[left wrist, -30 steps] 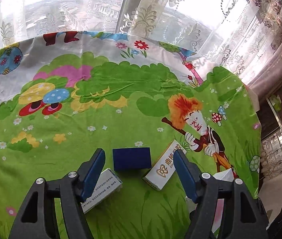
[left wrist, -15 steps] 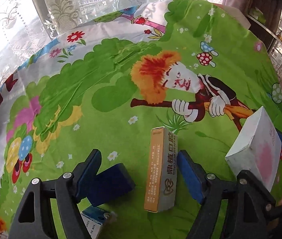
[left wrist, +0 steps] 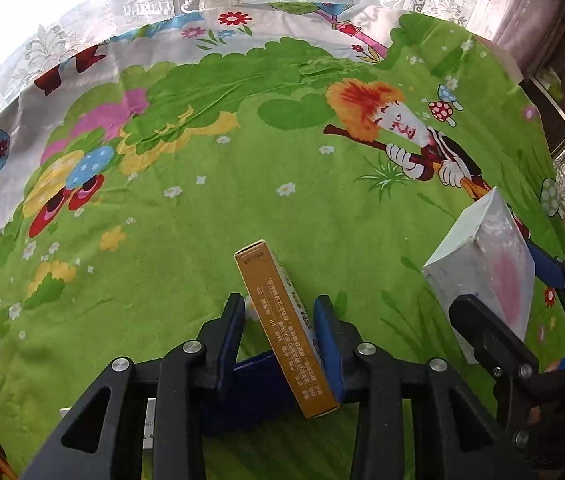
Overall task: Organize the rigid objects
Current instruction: 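Grasp the navy blue block with the left gripper while the right gripper grasps the pink-printed white box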
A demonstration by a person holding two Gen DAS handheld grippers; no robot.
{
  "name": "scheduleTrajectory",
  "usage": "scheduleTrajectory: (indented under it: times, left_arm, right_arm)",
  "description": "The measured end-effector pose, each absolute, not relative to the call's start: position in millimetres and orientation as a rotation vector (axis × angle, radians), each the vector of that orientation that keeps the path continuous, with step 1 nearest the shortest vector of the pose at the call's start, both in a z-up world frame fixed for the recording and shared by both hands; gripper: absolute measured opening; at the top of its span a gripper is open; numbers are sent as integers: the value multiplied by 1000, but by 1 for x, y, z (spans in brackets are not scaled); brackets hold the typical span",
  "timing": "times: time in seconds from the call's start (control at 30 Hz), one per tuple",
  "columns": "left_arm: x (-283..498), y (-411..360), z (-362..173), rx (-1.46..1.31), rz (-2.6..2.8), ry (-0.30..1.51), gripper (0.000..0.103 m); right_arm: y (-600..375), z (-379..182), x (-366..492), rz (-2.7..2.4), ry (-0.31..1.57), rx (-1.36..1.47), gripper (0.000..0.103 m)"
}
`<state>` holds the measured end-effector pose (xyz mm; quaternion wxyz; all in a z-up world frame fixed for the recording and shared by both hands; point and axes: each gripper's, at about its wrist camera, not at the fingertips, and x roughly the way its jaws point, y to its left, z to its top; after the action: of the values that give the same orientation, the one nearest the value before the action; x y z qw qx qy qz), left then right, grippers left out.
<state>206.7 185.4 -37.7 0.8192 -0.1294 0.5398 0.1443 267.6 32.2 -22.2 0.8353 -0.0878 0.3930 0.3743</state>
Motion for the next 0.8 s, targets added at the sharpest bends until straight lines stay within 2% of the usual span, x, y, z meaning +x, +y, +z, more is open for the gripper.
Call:
scheduleTrajectory:
  times: [0.47,0.53,0.63,0.7,0.8]
  left_arm:
    - [86,158,-36,-514,393,1029,37]
    - [79,154,-37,-513,406,1017,32]
    - [70,149,-39,-519,406,1005,31]
    - [64,145,-40,-518,409,991,33]
    - [54,140,-39,-529,412,988,47]
  right_arm:
    - [61,-32,222,1008,883,-297,96]
    - [61,-33,217,1015,880,-308,96]
    - [61,-33,214,1021,881,-314,96]
    - [61,-33,214,1020,878,-321,96]
    - [60,-32,213,1020,880,-322,96]
